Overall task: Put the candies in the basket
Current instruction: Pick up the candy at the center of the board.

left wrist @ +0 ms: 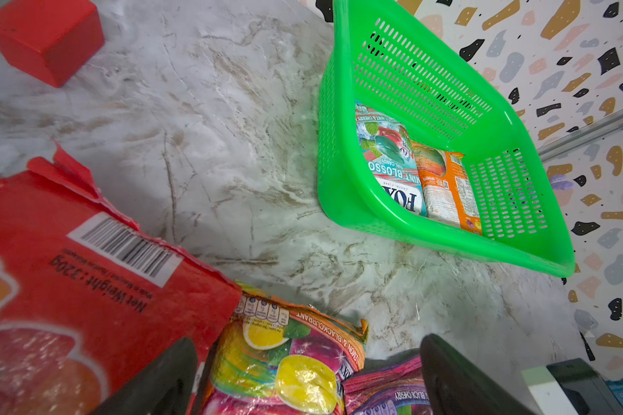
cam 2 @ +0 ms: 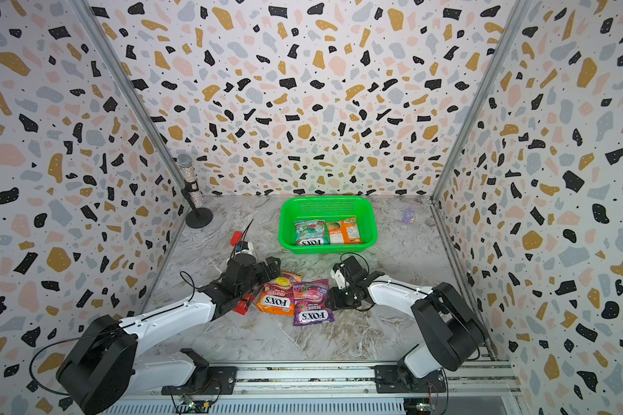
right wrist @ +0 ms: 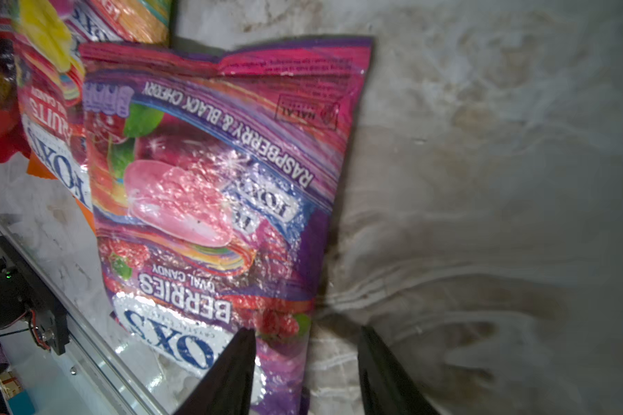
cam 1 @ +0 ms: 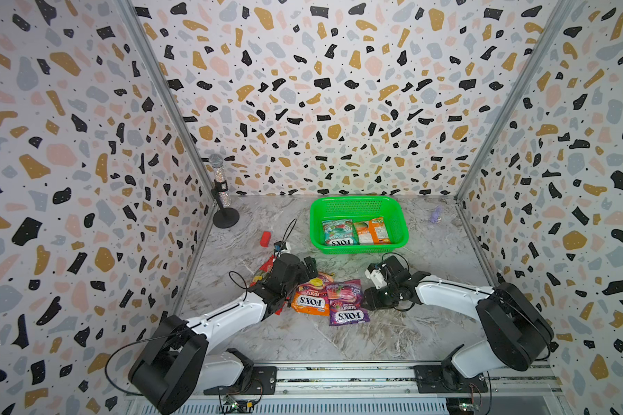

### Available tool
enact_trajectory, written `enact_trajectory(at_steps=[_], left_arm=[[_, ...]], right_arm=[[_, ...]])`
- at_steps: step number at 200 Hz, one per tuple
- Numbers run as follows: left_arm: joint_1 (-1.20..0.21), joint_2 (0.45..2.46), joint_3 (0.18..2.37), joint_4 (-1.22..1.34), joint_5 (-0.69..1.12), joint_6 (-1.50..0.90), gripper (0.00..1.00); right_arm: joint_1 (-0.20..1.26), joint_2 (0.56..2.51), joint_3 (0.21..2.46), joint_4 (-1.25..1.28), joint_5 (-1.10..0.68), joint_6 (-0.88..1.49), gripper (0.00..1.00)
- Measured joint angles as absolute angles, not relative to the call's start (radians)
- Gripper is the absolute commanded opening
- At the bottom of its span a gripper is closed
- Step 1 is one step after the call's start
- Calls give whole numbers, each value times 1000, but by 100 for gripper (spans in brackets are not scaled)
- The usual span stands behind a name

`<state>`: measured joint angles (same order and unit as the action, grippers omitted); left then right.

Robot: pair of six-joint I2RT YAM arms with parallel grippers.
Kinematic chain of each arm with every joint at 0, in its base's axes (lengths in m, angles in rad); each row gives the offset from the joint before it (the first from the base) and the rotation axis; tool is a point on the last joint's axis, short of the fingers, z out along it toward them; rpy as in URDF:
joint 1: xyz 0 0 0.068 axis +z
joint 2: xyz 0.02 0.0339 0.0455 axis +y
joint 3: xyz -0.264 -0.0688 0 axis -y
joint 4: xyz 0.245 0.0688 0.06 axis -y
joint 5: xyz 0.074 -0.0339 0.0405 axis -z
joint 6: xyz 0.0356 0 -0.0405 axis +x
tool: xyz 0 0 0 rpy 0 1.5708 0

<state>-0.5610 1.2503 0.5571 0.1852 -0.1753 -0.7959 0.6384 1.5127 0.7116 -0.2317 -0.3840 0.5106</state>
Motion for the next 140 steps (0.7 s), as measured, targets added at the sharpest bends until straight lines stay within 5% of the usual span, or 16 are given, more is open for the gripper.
enact_trajectory(at_steps=[82,107,140], left_arm=[[-561,1241,557,188,-186,-796,100],[-561,1239,557,188,-188,-796,100],[-561,1230,557,187,-193,-797,100]], right_arm=[[680,1569,743,-188,-351,546,22],[681,1570,744,-182,-339,557,0],[682,1565,761,-200,-325,565,0]])
